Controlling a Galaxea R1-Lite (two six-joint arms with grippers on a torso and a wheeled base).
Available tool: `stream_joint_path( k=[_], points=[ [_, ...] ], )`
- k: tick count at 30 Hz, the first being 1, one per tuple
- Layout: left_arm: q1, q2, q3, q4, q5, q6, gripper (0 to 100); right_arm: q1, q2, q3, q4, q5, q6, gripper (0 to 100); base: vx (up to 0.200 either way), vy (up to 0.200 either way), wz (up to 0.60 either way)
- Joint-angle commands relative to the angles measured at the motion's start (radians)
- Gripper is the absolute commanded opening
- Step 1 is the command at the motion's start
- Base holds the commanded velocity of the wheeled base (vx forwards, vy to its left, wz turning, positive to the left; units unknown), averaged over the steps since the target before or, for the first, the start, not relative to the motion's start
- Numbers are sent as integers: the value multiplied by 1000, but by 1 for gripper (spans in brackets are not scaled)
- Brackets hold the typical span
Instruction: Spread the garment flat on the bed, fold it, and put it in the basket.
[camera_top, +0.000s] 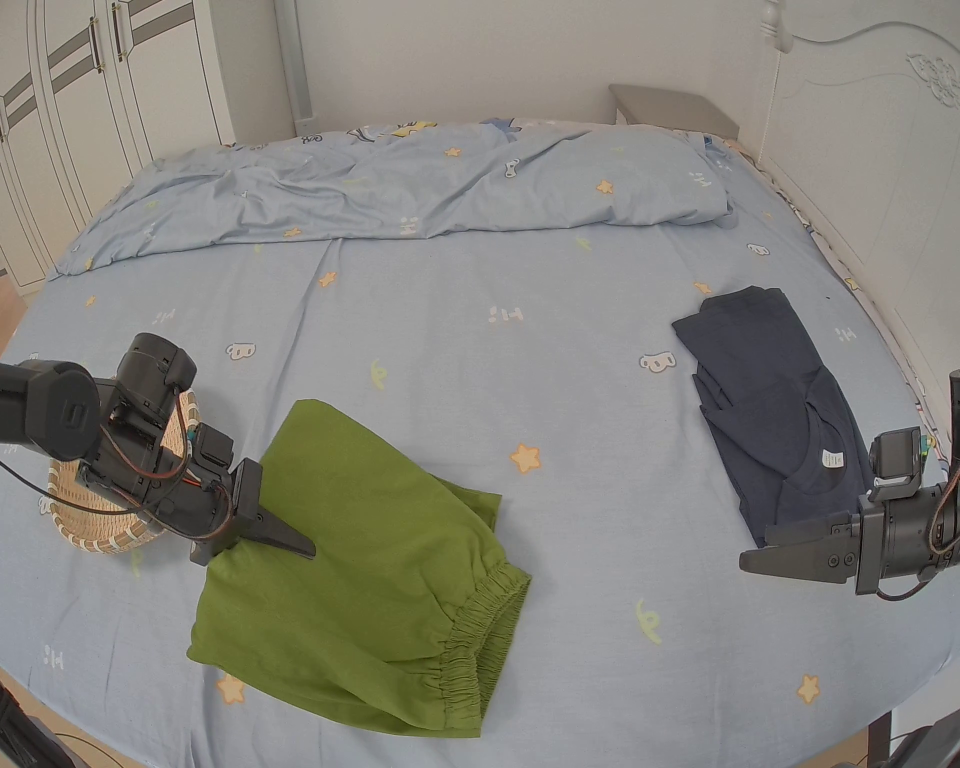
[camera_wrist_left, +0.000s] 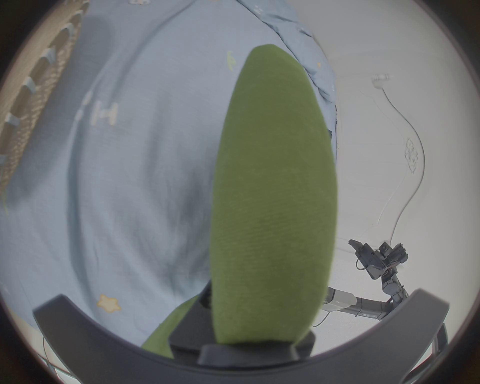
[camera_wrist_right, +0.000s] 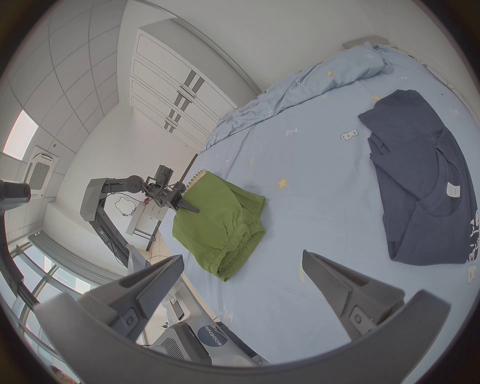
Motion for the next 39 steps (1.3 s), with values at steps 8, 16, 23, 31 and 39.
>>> stream_joint_path(
  k=[8,16,23,31,39],
  points=[
    [10,-16,-77,111,7,64,0,1,2,1,0,0,0,100,0,200,0],
    [-7,-13,-67,112,7,66,0,12,2,2,0,0,0,100,0,200,0],
    [-33,-12,-49,111,15,83,0,15,2,6,-2,-1,0,100,0,200,0],
    [-93,-70,-50,111,49,87,0,17,0,6,-2,-1,0,100,0,75,0],
    [-243,-174,-138,112,179,95,0,20,2,9,-5,-20,-1,100,0,0,0]
  ],
)
